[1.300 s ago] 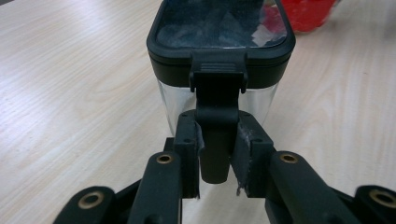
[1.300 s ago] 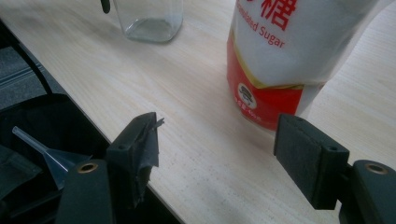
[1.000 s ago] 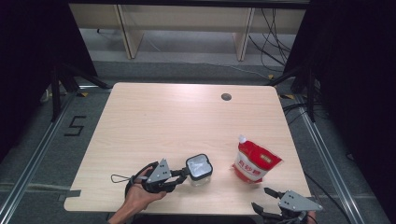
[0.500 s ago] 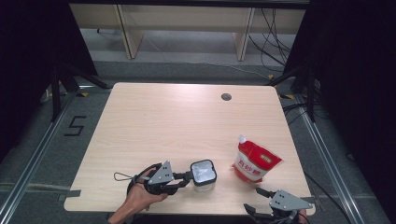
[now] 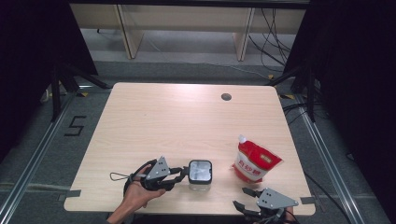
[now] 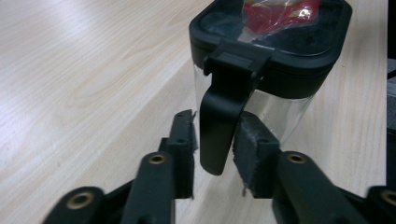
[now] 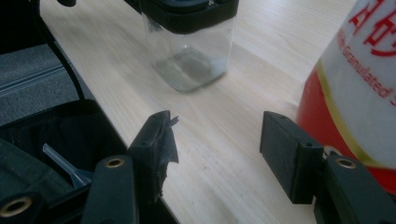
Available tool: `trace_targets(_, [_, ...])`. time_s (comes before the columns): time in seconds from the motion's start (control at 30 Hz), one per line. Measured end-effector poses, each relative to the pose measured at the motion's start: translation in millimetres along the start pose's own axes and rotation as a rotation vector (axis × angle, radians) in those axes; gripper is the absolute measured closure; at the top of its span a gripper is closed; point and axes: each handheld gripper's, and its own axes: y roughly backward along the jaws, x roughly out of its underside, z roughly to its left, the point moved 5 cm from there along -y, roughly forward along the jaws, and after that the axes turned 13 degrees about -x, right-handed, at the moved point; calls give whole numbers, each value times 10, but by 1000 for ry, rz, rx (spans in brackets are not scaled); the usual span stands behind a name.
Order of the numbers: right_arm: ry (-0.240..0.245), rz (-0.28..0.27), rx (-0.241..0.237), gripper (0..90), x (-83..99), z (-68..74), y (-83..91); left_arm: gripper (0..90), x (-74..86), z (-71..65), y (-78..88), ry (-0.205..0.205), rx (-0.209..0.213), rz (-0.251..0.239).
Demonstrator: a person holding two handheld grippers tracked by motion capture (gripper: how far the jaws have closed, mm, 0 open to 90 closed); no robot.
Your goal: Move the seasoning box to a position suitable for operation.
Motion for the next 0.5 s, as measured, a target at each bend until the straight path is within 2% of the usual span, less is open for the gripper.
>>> trace_targets(0.07, [-39,-4,-11,465,-34,31,-58,577,-19,-22,63,1,18,1])
trace_targets(0.1, [-8,-9,-13,470,-48,5,-78,550,-25,-28,81,5,23,2])
trace_targets(0.13, [-28,-10,-11,477,-48,15,-88,529,-29,-30,98,7,19,3])
trace_targets(0.17, [-14,-13,-15,481,-56,-5,-99,514,-47,-34,126,1,28,-6])
trace_targets(0.27, [-21,-23,-13,509,-75,-34,-123,474,-93,-34,187,6,29,-13])
trace_targets(0.33, [-40,-23,-3,509,-72,-43,-126,459,-120,-31,213,33,39,-19])
trace_targets(0.43, [-20,-23,-2,507,-74,-79,-146,447,-142,32,253,61,33,-25])
trace_targets(0.5, [-30,-16,-1,505,-77,-88,-160,445,-151,56,265,94,28,-36])
